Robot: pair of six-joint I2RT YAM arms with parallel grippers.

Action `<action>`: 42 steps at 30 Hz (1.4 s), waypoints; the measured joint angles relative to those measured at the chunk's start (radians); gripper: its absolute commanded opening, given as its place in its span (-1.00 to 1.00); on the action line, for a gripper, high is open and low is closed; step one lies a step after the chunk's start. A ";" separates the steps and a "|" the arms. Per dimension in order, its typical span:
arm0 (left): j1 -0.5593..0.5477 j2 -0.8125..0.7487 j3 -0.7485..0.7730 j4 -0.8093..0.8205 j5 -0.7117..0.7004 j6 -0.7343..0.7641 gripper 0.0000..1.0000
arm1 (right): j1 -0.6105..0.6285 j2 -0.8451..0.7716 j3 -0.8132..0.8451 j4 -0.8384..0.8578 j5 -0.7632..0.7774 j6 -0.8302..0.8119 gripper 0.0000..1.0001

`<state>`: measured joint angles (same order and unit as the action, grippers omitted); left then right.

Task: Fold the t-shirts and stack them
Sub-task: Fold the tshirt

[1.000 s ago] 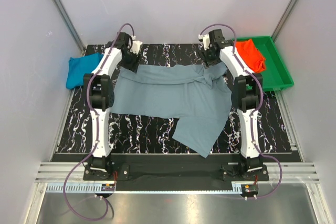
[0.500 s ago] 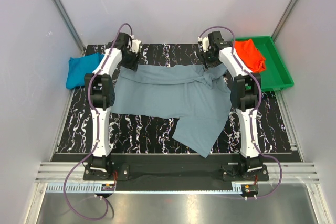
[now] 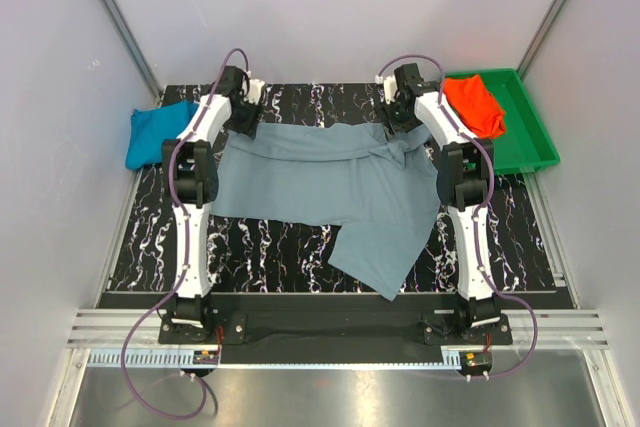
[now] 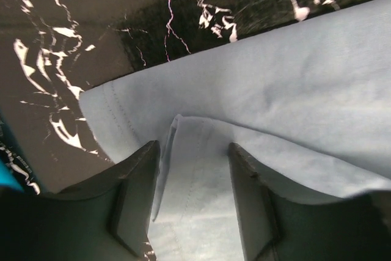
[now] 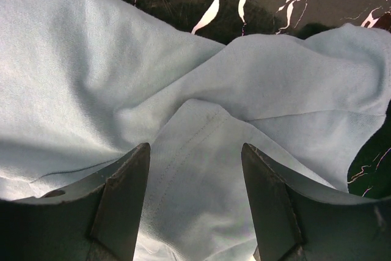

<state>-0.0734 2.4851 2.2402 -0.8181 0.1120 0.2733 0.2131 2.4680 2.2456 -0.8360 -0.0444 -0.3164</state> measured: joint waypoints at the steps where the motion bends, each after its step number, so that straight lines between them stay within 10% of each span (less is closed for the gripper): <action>1: 0.002 0.005 0.001 0.000 0.000 -0.003 -0.08 | 0.000 0.000 0.000 0.000 0.000 0.000 0.37; 6: 0.010 0.016 0.002 -0.003 0.005 -0.019 -0.53 | 0.000 0.000 0.000 0.000 0.000 0.000 0.37; 17: 0.027 -0.014 -0.038 0.018 0.004 -0.024 -0.65 | 0.000 0.000 0.000 0.000 0.000 0.000 0.37; 42: 0.050 -0.331 -0.467 -0.018 0.049 -0.009 -0.47 | 0.002 -0.022 -0.025 0.000 -0.001 0.000 0.36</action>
<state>-0.0238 2.1540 1.7733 -0.8364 0.1612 0.2646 0.2150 2.4458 2.2204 -0.8360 -0.0456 -0.3161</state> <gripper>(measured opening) 0.202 0.685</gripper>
